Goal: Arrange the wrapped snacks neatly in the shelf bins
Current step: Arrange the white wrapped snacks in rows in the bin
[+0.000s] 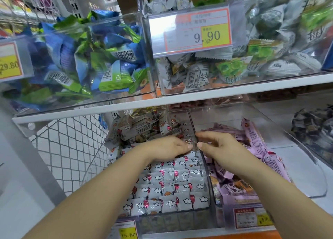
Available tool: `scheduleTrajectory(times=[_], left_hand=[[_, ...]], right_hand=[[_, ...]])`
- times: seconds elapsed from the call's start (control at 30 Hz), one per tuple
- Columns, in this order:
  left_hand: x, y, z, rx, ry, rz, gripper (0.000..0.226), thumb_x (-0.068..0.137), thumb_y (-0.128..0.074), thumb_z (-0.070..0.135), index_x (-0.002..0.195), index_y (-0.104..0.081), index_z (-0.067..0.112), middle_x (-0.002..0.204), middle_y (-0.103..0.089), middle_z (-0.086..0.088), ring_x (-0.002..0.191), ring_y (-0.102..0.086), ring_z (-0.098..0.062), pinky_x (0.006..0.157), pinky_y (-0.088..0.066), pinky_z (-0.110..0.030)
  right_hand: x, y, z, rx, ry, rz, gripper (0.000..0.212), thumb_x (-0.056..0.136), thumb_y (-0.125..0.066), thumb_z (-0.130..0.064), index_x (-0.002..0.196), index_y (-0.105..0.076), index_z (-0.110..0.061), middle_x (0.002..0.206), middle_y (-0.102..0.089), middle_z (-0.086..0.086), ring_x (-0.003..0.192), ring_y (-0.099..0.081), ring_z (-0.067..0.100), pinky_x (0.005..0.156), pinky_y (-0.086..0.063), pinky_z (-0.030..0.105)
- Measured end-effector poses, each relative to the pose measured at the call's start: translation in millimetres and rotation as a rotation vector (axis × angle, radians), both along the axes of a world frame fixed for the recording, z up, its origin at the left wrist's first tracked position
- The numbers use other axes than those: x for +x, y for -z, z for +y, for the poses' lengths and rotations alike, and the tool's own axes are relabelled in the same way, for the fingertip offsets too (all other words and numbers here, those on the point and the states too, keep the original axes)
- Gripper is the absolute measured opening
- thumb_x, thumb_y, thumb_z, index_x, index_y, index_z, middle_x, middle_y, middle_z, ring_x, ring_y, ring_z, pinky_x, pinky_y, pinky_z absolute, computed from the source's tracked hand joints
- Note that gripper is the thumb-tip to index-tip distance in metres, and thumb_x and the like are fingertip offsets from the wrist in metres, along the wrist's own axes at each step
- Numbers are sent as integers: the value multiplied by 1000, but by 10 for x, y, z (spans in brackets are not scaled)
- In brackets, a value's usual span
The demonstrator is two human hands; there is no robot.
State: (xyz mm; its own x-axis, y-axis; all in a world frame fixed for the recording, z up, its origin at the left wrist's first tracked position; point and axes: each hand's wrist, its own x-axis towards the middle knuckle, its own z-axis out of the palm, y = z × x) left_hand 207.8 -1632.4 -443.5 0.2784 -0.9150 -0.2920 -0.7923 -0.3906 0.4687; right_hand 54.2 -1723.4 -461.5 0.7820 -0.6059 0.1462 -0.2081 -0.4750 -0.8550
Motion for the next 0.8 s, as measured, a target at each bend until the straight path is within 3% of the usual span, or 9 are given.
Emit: scheduleTrajectory(times=[0.03, 0.07, 0.2, 0.37, 0.47, 0.53, 0.67, 0.73, 0.8], left_hand=[[-27, 25, 2, 22, 14, -17, 48, 96, -36, 47, 122, -55, 12, 119, -44, -14, 106, -55, -27, 94, -42, -37], [-50, 70, -1, 32, 45, -61, 46, 97, -37, 46, 130, -52, 18, 121, -57, -16, 111, -54, -29, 98, -40, -35], [-103, 254, 12, 19, 89, -247, 46, 98, -37, 43, 143, -33, 32, 143, -45, -5, 125, -47, -24, 101, -41, -38], [-186, 95, 209, -192, 16, -154, 37, 100, -35, 34, 127, -55, 16, 116, -62, -8, 96, -59, -20, 92, -46, -34], [-209, -31, 602, -347, -95, -166, 35, 100, -38, 26, 131, -53, 19, 134, -52, 6, 123, -45, -10, 102, -29, -19], [-176, -38, 956, -436, -216, -198, 34, 99, -42, 25, 131, -53, 25, 135, -50, 11, 123, -45, -5, 98, -28, -15], [-118, 80, 1561, -619, -412, -288, 29, 96, -48, 22, 121, -61, 30, 122, -59, 15, 110, -51, 0, 88, -37, -11], [-104, 157, 1756, -702, -503, -243, 29, 95, -50, 18, 117, -63, 31, 114, -60, 16, 95, -49, 8, 76, -32, 1], [-97, 230, 1883, -757, -549, -250, 30, 94, -50, 16, 117, -62, 31, 114, -56, 16, 96, -46, 9, 79, -26, 7]], right_hand=[[0, 5, -4, 0, -1, 0, 41, 93, -55, -26, 133, -52, -23, 120, -59, -5, 78, -43, -19, 58, -31, -11], [5, 16, -12, -5, -1, 0, 40, 93, -55, -26, 133, -52, -24, 120, -59, -6, 79, -43, -19, 59, -31, -10], [30, 13, -6, -16, -3, -8, 40, 93, -56, -24, 132, -52, -22, 126, -58, -6, 93, -50, -5, 63, -34, -8], [25, 1, 59, -71, 13, 21, 39, 93, -56, -23, 131, -53, -20, 130, -57, -5, 104, -57, 6, 85, -34, 15], [11, -25, 149, -231, 86, 13, 36, 91, -58, -21, 128, -57, -22, 127, -60, -3, 111, -56, 12, 90, -35, 18], [19, -110, 265, -334, 77, -11, 35, 91, -58, -21, 125, -59, -24, 123, -60, -5, 109, -56, 12, 90, -36, 17], [209, -245, 593, -388, -96, 6, 30, 91, -58, -21, 120, -62, -24, 116, -65, -7, 102, -59, 7, 87, -42, 17], [385, -257, 757, -414, -232, 98, 31, 93, -55, -22, 124, -60, -22, 124, -62, -4, 105, -56, 6, 87, -39, 16], [575, -239, 904, -453, -369, 258, 36, 96, -49, -27, 132, -53, -20, 133, -55, -1, 108, -54, 10, 88, -38, 18]])
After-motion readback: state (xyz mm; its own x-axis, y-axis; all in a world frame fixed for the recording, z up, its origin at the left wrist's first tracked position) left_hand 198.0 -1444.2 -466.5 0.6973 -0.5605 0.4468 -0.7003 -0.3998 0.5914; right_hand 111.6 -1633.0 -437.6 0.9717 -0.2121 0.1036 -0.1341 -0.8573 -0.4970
